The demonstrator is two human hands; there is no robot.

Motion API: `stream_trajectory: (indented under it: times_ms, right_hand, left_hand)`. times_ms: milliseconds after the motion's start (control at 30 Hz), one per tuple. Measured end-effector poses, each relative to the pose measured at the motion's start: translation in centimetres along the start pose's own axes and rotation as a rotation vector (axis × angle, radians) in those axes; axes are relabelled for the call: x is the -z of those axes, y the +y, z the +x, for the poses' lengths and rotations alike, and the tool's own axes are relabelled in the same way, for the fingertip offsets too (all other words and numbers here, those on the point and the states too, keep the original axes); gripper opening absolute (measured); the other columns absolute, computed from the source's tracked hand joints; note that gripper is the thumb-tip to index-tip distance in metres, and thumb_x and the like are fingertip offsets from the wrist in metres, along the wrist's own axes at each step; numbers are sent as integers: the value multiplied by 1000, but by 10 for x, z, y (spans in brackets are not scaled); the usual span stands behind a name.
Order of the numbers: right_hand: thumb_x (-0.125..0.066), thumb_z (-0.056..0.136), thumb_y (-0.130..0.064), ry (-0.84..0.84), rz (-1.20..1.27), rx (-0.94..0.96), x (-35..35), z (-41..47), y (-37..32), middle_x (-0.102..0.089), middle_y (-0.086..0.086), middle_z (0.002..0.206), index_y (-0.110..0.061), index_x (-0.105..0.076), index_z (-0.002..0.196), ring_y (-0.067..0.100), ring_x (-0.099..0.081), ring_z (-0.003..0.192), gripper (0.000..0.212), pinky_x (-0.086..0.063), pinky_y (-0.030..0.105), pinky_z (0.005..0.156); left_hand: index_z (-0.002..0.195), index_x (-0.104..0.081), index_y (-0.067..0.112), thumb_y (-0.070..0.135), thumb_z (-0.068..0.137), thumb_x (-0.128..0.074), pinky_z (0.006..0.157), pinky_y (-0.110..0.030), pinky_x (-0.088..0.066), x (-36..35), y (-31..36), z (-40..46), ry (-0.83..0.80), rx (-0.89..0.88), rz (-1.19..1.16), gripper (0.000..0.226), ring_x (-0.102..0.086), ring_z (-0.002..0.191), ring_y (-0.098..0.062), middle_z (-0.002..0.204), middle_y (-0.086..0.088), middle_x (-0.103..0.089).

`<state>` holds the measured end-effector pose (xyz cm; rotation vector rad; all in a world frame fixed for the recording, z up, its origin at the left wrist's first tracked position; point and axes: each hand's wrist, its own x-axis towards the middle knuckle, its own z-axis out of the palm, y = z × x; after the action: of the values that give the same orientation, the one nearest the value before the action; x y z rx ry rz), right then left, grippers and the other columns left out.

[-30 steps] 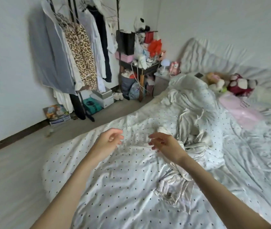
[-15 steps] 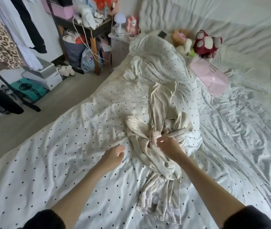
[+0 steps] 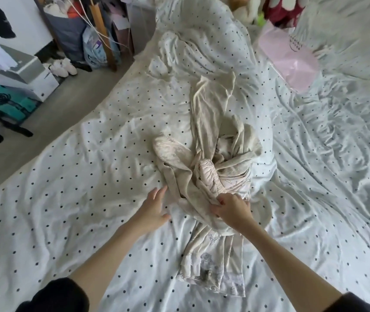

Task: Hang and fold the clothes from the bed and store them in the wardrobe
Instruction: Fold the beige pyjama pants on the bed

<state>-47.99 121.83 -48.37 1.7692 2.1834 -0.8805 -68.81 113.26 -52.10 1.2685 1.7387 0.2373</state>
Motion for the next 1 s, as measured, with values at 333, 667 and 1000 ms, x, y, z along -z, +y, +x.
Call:
stream_trajectory:
  times_ms: [333,667,1000]
  right_hand:
    - [-69,83,-18,38,369,229,85,-85,-8,-48,-9,61,-22,-46,63,10,-43,62,31,-33,25,60]
    - [-67,83,-5,76,878,201,179,-166,-40,-51,5,62,-11,-55,68,13,-46,50,21,-38,23,45]
    - [-58,80,-58,-141,772,453,188,-214,-49,-72,2,97,-13,-69,104,13,-68,84,52,-53,23,73]
  left_hand:
    - [75,-60,21,9,83,-61,90,-37,-37,-5,90,-61,283,-507,183,14,-55,105,-26,86,6,-60]
    - [102,-53,36,35,67,-78,79,-13,-43,15,181,-158,232,-391,-311,42,-56,91,-2,98,18,-61]
    - [73,-67,9,11,81,-71,64,-27,-49,85,223,-210,616,-196,-994,9,-63,65,-17,68,-4,-68]
